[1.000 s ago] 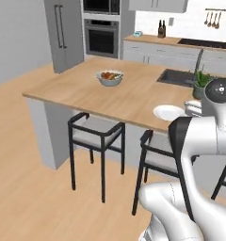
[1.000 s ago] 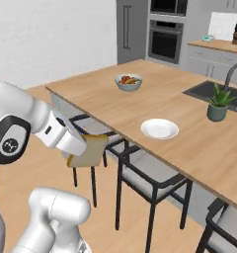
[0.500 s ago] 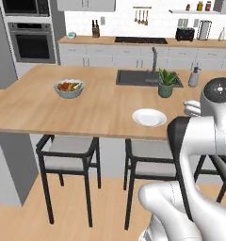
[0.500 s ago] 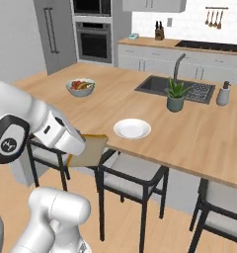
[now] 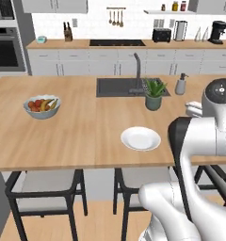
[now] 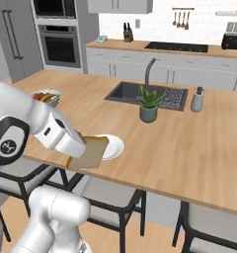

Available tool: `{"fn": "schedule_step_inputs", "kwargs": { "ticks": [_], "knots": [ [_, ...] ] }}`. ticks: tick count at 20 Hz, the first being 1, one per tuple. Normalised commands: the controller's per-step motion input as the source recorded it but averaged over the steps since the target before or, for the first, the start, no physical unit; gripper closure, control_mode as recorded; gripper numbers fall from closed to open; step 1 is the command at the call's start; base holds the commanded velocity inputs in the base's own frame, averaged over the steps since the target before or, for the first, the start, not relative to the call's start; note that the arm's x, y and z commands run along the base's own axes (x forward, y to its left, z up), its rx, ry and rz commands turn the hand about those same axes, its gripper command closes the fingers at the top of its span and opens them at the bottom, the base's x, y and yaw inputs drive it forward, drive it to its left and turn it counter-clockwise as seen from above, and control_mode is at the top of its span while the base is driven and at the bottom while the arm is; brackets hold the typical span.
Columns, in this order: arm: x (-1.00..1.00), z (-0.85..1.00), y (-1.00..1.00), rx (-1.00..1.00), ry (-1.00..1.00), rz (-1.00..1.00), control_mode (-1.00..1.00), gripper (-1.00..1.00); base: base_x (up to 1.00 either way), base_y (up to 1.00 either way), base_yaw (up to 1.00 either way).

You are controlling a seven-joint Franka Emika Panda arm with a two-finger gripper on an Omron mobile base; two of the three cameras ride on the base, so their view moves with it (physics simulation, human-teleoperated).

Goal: Start the toaster. Once the lever pops up, take the bread to the plate on the dining counter.

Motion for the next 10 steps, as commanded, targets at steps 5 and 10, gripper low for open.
{"fn": "schedule_step_inputs", "kwargs": {
  "ticks": [5, 10],
  "knots": [
    [0.0, 0.0, 0.0, 0.0, 0.0, 0.0, 1.0, 1.0, 0.55, 0.22, 0.09],
    [0.57, -0.16, 0.28, 0.06, -0.04, 0.54, -1.0, 1.0, 0.0, 0.0, 0.0]
  ]
}}
